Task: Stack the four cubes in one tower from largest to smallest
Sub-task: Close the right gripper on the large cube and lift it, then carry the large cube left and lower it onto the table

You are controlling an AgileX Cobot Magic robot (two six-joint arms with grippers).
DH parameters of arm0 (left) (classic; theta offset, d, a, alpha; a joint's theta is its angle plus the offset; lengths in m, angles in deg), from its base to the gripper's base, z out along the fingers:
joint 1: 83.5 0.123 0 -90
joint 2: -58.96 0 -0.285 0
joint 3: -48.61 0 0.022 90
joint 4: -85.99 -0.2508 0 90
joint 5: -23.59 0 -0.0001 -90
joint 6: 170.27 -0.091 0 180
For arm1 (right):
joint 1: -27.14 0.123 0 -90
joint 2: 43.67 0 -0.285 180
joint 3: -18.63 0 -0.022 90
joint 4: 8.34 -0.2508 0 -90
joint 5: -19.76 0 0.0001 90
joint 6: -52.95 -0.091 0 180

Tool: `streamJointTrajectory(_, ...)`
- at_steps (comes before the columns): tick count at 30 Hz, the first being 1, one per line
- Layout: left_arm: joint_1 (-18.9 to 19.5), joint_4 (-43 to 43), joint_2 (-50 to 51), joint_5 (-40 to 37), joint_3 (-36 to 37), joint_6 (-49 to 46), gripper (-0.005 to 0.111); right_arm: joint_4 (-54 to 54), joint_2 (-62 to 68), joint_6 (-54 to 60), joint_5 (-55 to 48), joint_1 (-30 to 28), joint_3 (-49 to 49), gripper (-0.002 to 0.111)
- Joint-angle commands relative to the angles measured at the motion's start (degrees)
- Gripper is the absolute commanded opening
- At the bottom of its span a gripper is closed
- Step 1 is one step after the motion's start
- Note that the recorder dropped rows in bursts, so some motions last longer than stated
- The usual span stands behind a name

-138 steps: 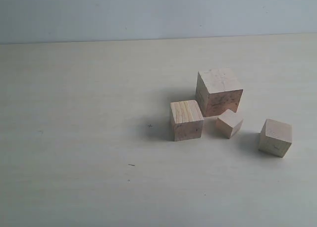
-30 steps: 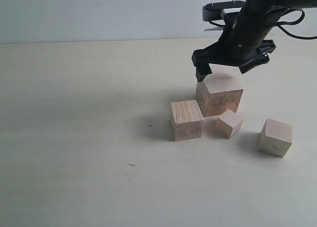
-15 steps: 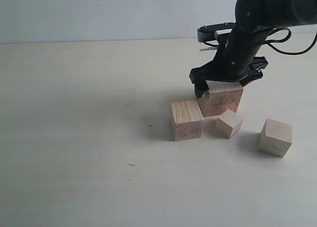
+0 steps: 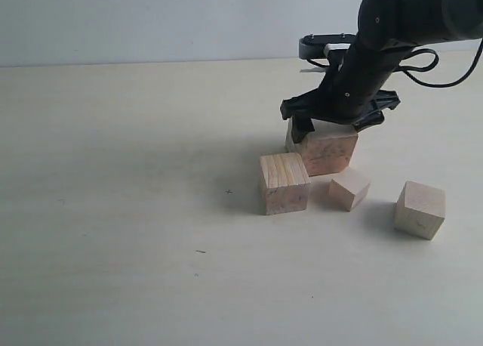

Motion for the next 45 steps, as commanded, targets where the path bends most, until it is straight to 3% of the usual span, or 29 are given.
streamJointTrajectory(1,-0.38,0.32,-0.38,0.04,0.21,0.00,0.000,-1.67,-0.18,0.40,0.30,1.81,0.41,0.016)
streamJointTrajectory(19,-0.38,0.32,-0.38,0.04,0.21,0.12,0.000,1.99,-0.84,0.20,-1.96,10.18,0.41,0.016)
streamJointTrajectory(30,-0.38,0.32,-0.38,0.04,0.21,0.09,0.000,8.39,-5.34,-2.73,-9.69,8.76,-1.36,0.016)
streamJointTrajectory(45,-0.38,0.32,-0.38,0.04,0.21,0.09,0.000,8.39,-20.23,-5.21,-2.54,8.38,-12.08,0.016)
